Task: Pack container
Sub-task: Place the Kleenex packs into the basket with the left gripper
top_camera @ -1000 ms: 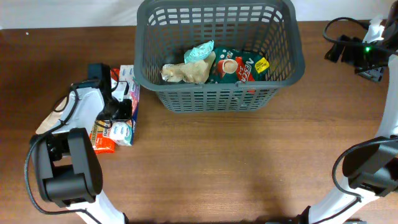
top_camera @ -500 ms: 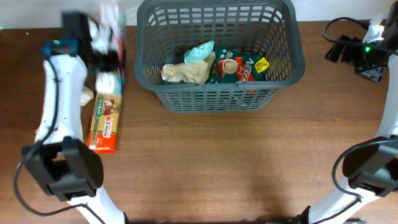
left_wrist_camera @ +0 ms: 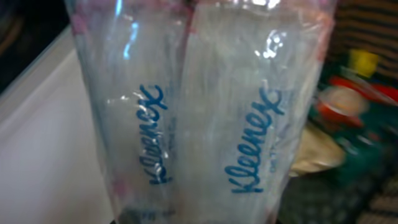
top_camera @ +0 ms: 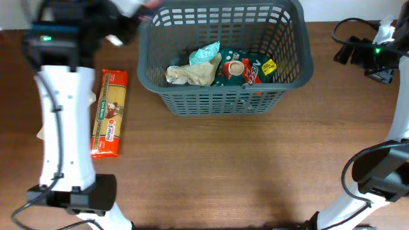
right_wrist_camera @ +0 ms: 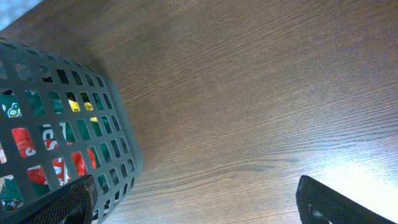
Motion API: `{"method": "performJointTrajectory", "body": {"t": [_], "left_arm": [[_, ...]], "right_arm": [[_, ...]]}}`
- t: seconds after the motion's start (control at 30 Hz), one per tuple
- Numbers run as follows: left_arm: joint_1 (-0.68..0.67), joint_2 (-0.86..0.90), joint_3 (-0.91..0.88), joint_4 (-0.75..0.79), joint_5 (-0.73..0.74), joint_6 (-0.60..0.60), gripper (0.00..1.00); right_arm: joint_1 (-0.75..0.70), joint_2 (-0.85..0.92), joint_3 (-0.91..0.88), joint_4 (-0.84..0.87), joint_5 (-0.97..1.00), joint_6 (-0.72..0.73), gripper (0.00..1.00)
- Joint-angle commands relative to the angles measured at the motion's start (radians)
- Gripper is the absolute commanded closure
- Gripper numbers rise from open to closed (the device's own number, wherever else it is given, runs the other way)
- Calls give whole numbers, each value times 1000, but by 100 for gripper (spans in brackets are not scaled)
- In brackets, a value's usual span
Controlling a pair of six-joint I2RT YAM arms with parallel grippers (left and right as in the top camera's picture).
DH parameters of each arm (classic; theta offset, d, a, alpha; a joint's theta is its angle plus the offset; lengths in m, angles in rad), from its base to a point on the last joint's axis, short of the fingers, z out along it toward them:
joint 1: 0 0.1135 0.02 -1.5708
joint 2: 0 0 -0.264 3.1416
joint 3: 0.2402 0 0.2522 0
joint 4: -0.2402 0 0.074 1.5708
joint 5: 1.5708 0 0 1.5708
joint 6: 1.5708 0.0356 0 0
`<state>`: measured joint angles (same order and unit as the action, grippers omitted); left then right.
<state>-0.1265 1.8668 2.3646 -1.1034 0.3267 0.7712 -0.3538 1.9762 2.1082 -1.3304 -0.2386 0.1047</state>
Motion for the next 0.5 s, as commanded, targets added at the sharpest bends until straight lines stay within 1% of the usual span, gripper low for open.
{"method": "performJointTrajectory", "body": {"t": [0.0,0.1,0.23,0.4,0.43,0.47], "left_arm": [[-101,10,5,-36,59,278,98],[-173,51,5,-90,41,357,98],[-220,137,5,-141,20,362,98],[-231,268,5,-167,-3,358,98],[-231,290,5,-168,-3,344,91],[-231,312,5,-168,-6,324,76]], "right_arm": [[0,9,-5,3,-12,5,1],[0,9,-5,3,-12,5,1],[0,9,-5,3,-12,5,1],[0,9,-5,3,-12,5,1],[0,9,-5,3,-12,5,1],[0,9,-5,3,-13,5,1]]}}
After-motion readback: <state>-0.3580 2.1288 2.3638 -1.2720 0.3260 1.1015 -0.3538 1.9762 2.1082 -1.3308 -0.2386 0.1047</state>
